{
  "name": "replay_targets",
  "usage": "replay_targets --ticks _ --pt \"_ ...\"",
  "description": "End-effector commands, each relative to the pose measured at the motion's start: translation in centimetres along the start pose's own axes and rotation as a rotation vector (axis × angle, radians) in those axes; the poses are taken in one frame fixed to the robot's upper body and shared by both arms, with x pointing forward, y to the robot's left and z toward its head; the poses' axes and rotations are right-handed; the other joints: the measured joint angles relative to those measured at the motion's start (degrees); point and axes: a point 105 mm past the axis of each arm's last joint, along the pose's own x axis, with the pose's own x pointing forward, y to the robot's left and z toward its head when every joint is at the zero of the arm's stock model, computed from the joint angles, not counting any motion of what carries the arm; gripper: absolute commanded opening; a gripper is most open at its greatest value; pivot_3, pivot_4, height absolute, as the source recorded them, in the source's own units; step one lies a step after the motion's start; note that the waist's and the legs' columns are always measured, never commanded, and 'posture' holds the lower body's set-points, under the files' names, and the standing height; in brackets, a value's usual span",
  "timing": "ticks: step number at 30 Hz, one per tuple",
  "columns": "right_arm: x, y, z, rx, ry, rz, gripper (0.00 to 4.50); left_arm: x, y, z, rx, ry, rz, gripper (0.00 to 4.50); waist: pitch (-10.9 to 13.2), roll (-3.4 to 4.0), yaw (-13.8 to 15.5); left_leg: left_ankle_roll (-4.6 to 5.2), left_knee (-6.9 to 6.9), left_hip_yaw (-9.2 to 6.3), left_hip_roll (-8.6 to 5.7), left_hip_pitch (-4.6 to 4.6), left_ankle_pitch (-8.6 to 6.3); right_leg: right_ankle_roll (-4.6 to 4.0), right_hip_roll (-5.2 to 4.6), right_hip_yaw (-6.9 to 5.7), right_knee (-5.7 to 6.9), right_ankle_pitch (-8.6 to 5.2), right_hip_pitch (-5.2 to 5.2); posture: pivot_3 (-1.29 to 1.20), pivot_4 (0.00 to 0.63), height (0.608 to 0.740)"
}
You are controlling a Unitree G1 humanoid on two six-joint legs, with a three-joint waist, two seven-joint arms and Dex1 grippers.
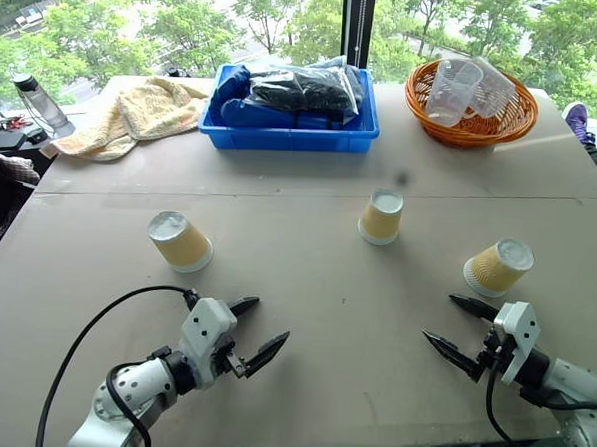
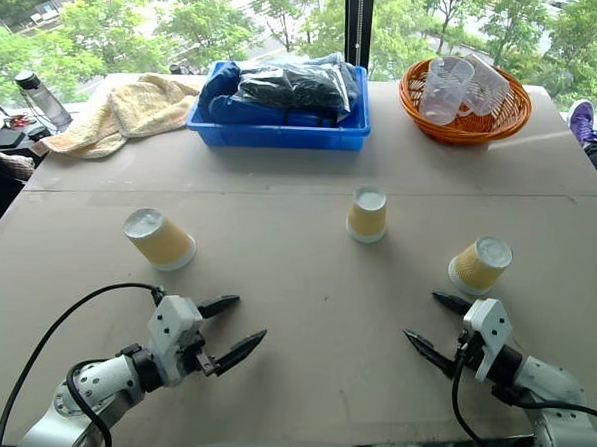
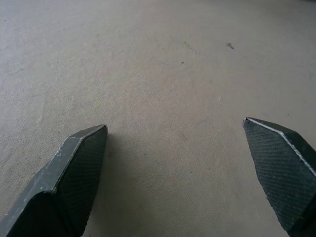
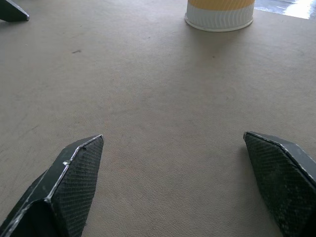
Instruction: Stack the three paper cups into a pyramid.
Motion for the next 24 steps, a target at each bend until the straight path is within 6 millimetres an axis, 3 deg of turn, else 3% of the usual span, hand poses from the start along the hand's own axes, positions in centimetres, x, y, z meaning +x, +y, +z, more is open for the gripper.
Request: replay_targets --ticks 1,5,20,24 --pt "0.1 0.4 0.3 0.026 -0.031 0.005 4.47 -0.2 -0.1 0.1 -0.012 -0.017 0.001 4.5 0.0 0.0 0.0 0.0 0.0 0.0 0.0 0.0 0.0 0.0 0.0 0.0 0.0 0.0 0.0 0.0 0.15 0.74" --pt "0.3 0.6 0.9 0.02 -0.116 0.005 4.47 -0.5 -0.1 0.3 -0.018 -0.046 -0.005 4.5 0.05 -0.02 -0.01 -0.02 0.0 0.0 0.0 0.0 0.02 0.0 0.01 -0.02 0.01 0.0 0.0 0.0 0.15 0.74" --pt "0.7 0.1 1.4 0.01 -0.142 0.052 4.47 -0.1 0.1 0.8 0.016 -0.105 0.025 4.5 0.12 0.01 0.0 0.19 0.08 0.0 0.0 -0.03 0.15 0.19 0.02 -0.04 0.04 0.14 0.01 0.0 0.15 0.74" --pt "1.2 0.3 2.2 -0.006 -0.172 0.084 4.47 -0.6 0.8 2.4 0.013 -0.199 0.101 4.5 0.13 0.0 0.01 0.2 0.13 0.0 0.0 -0.04 0.16 0.19 0.02 -0.05 0.05 0.14 0.02 0.0 0.15 0.74"
